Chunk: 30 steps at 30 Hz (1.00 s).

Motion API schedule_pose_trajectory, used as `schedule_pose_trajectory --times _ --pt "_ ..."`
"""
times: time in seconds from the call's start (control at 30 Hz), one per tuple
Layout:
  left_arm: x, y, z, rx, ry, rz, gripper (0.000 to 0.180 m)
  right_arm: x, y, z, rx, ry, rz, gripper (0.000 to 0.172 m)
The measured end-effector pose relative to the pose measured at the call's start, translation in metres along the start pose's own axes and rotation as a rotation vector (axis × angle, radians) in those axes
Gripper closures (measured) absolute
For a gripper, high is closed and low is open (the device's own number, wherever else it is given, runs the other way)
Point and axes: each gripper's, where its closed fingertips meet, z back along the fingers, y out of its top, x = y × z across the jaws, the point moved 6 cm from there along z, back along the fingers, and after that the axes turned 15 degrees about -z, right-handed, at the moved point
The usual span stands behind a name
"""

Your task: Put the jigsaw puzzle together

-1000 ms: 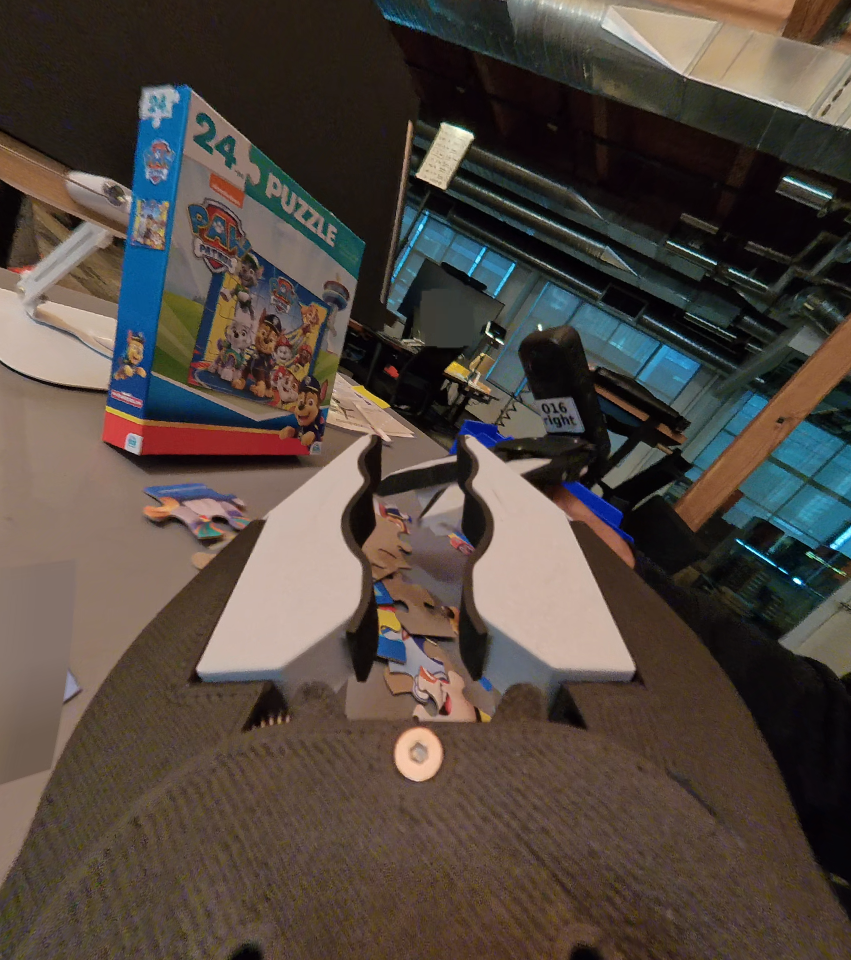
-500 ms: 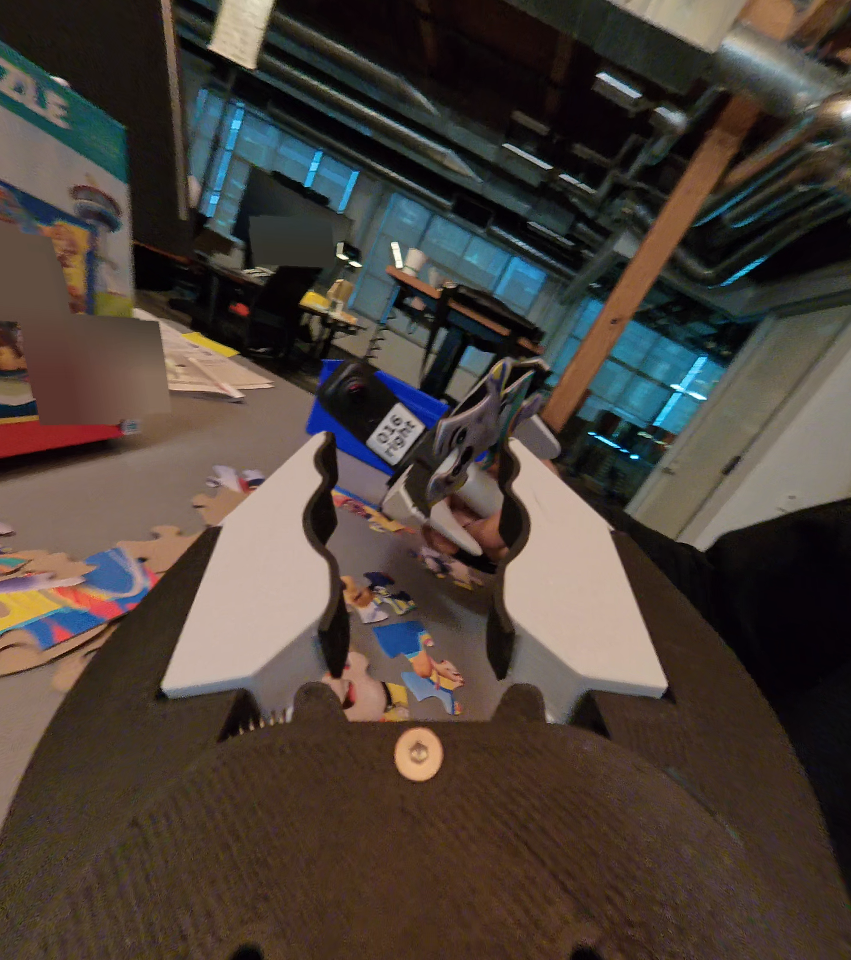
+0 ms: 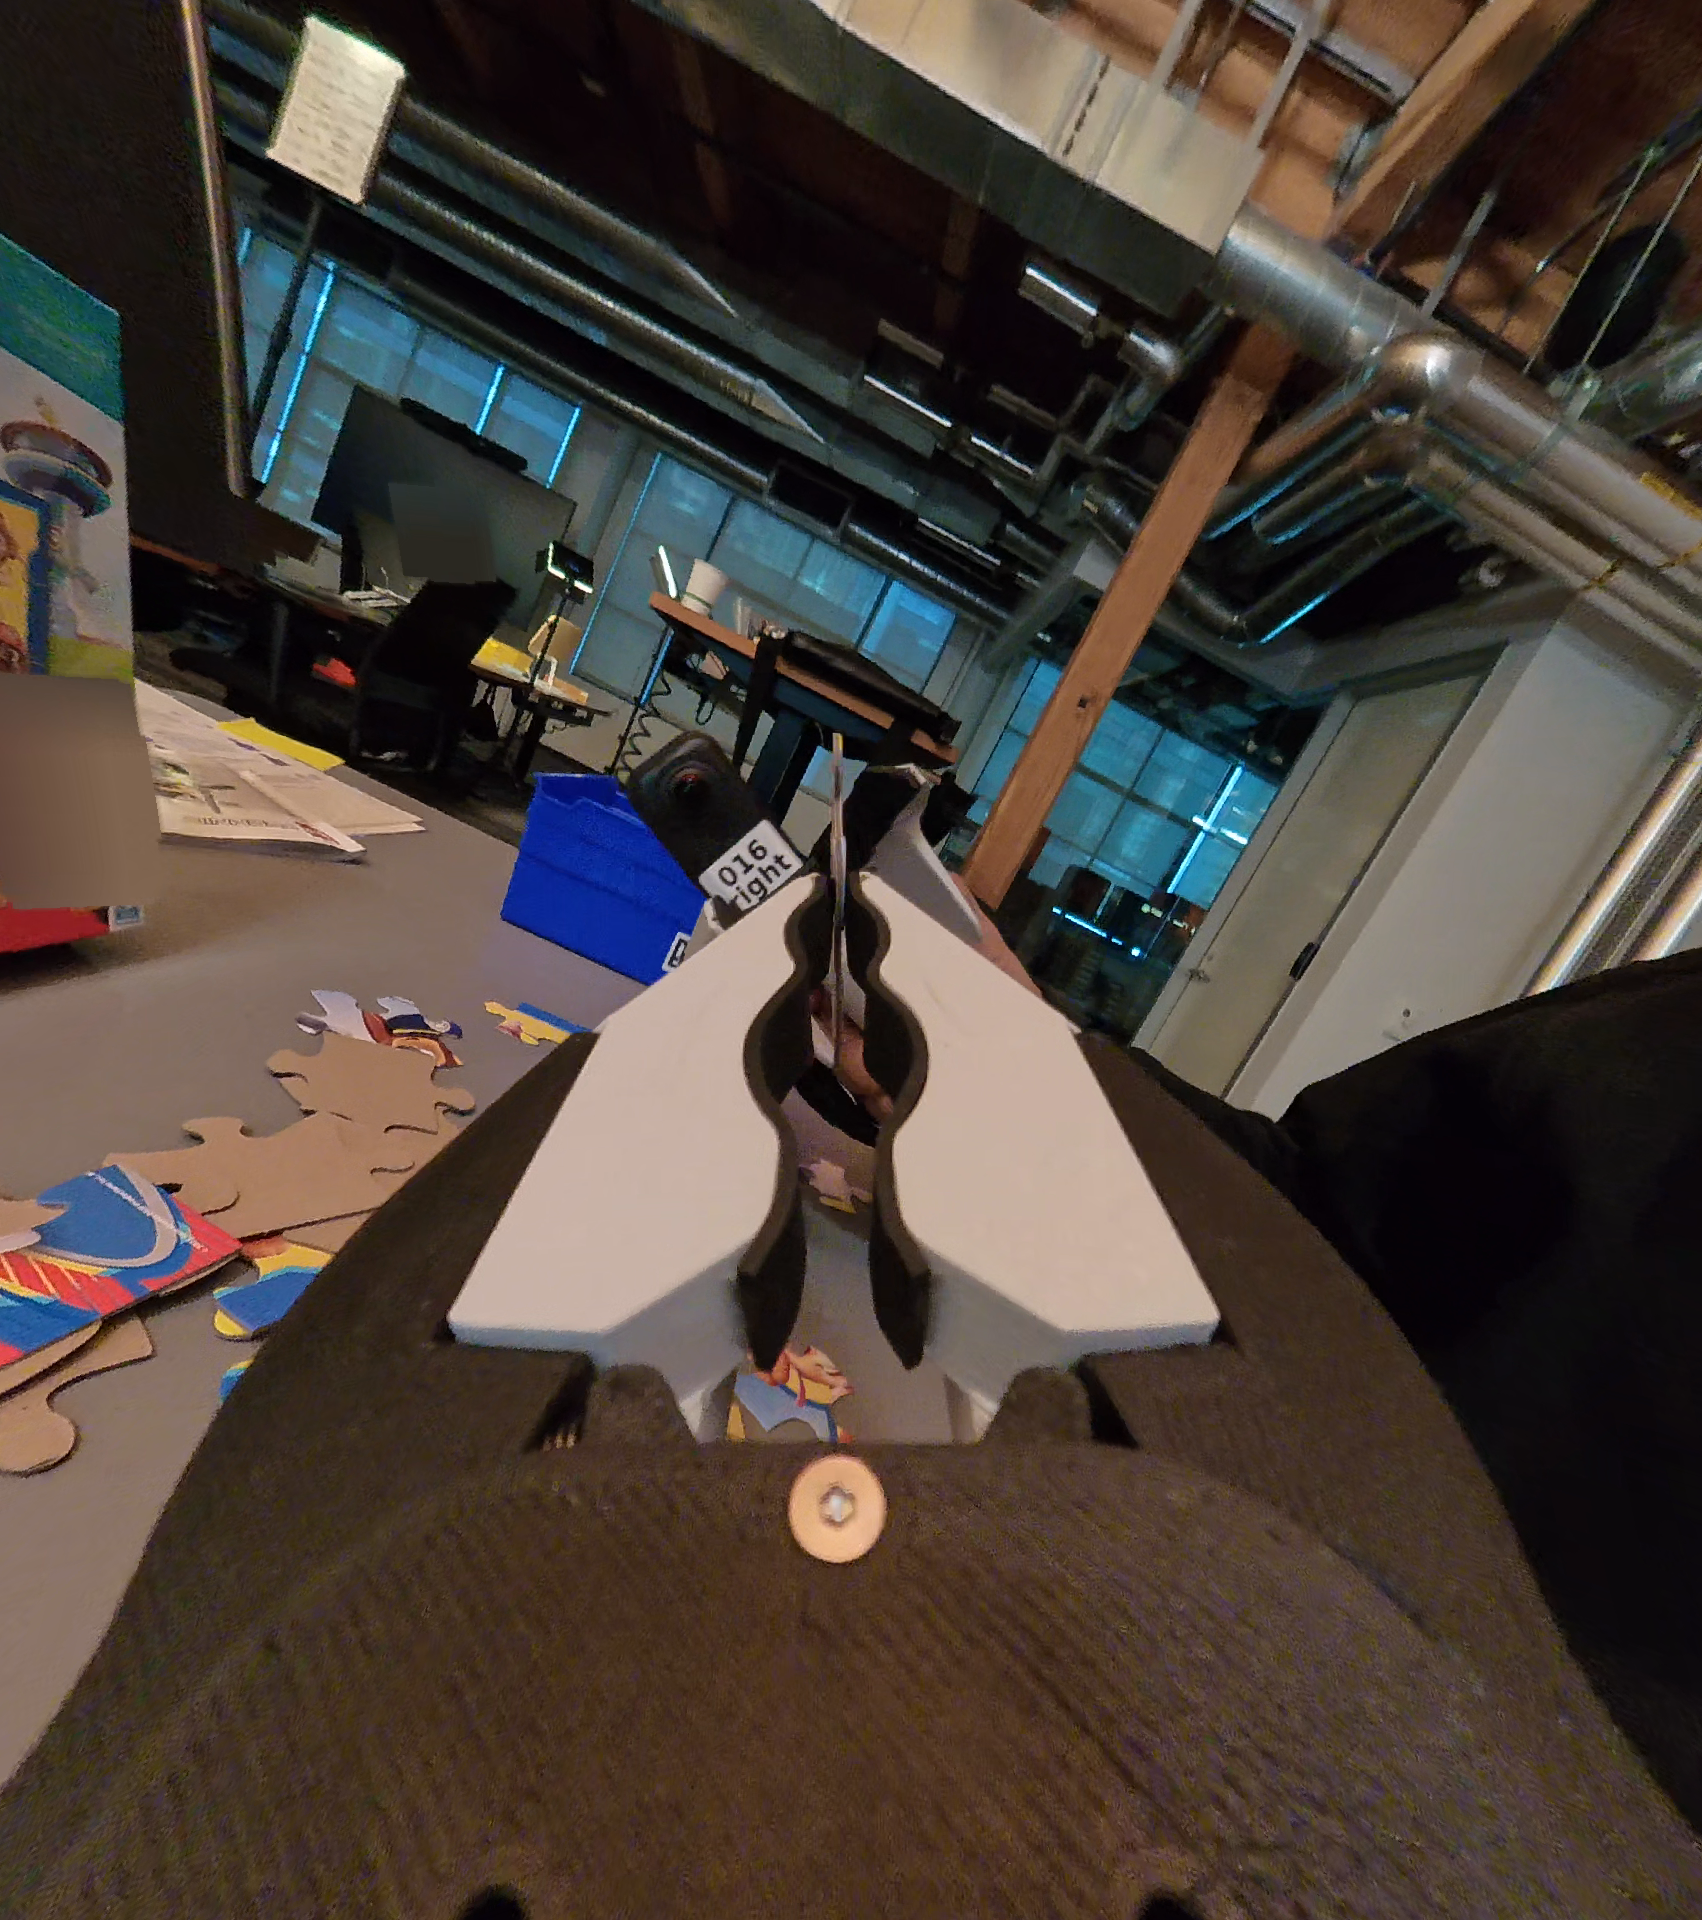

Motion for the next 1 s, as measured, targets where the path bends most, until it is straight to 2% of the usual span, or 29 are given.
schedule_pose_trajectory --times 0.03,0.23,0.37,0.47,0.6,1.0 --pt "0.000 0.000 0.001 0.002 -0.002 0.003 0.180 -0.002 0.000 0.001 0.006 -0.032 0.051 0.117" --pt "0.002 -0.004 -0.002 -0.030 -0.020 0.008 0.180 -0.010 -0.004 -0.001 -0.018 -0.291 0.377 0.118" --pt "0.003 -0.007 -0.004 -0.052 -0.036 0.012 0.180 -0.010 -0.007 -0.005 -0.068 -0.427 0.505 0.124" --pt "0.003 -0.007 -0.004 -0.053 -0.039 0.020 0.180 -0.008 -0.013 -0.008 -0.119 -0.448 0.517 0.138" --pt "0.000 -0.005 -0.001 -0.024 -0.032 0.041 0.180 -0.001 -0.020 -0.010 -0.156 -0.457 0.505 0.168" --pt "-0.003 -0.003 0.002 0.004 -0.031 0.084 0.180 0.013 -0.035 -0.026 -0.217 -0.386 0.417 0.172"
